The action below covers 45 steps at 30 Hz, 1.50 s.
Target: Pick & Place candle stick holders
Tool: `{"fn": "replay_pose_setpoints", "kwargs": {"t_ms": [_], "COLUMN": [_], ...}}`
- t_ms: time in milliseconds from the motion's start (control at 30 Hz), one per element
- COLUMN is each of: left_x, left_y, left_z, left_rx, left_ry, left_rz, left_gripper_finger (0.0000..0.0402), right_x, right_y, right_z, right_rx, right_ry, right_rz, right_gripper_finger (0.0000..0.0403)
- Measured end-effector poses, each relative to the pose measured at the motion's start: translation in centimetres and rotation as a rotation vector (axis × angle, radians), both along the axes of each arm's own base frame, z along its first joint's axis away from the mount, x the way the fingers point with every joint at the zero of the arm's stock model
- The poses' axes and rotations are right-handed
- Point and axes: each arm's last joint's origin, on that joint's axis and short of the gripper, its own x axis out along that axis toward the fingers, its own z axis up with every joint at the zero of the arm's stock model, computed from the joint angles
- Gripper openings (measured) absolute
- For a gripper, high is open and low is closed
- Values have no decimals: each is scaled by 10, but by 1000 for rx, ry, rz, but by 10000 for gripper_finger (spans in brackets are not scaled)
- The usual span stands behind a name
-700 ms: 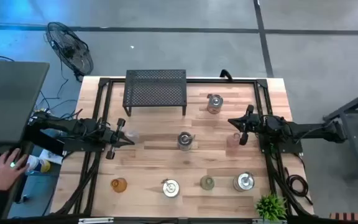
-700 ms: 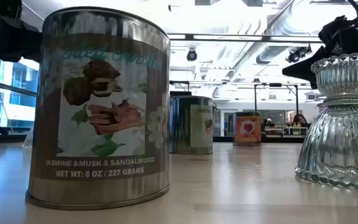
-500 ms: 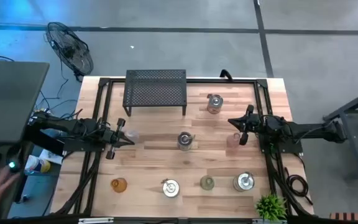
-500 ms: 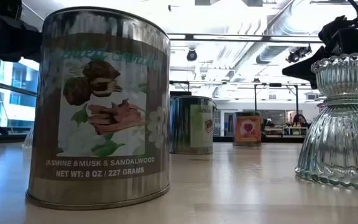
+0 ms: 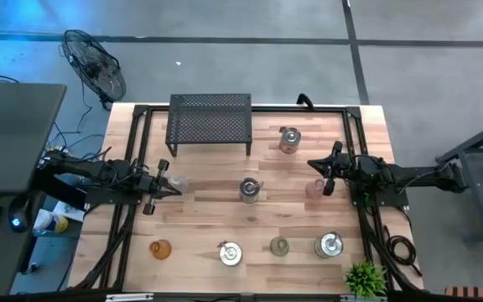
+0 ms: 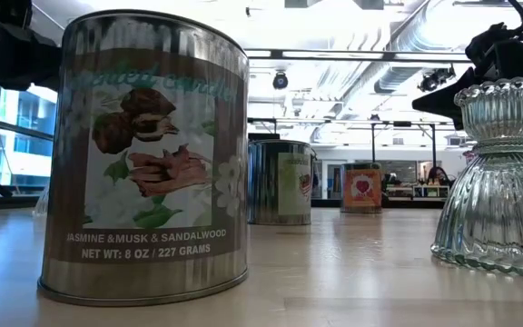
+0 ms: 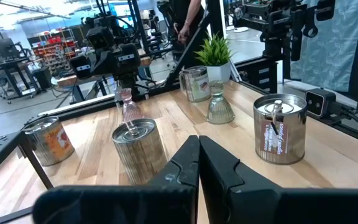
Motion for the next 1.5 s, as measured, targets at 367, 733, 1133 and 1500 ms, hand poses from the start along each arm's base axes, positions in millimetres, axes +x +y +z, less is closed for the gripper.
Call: {"fn": "replay_pose_setpoints", "kwargs": {"t_ms": [367,733,1133,1500], "left_x": [0,0,0,0], "left_y": [0,0,0,-1], "left_z": [0,0,3,9], "left_rx": [0,0,-32,-345], "left_ry": [0,0,-34,-22], "left_rz": [0,0,-8,-30], "left_gripper_finger": [0,0,0,0], "right_x": [0,0,0,0], "right_y": [0,0,0,0], "right_z": [0,0,0,0], "right_rx": [0,0,0,0], "right_ry": [0,0,0,-1], "right_rz": [0,0,0,0], "right_gripper_finger": [0,0,0,0]}}
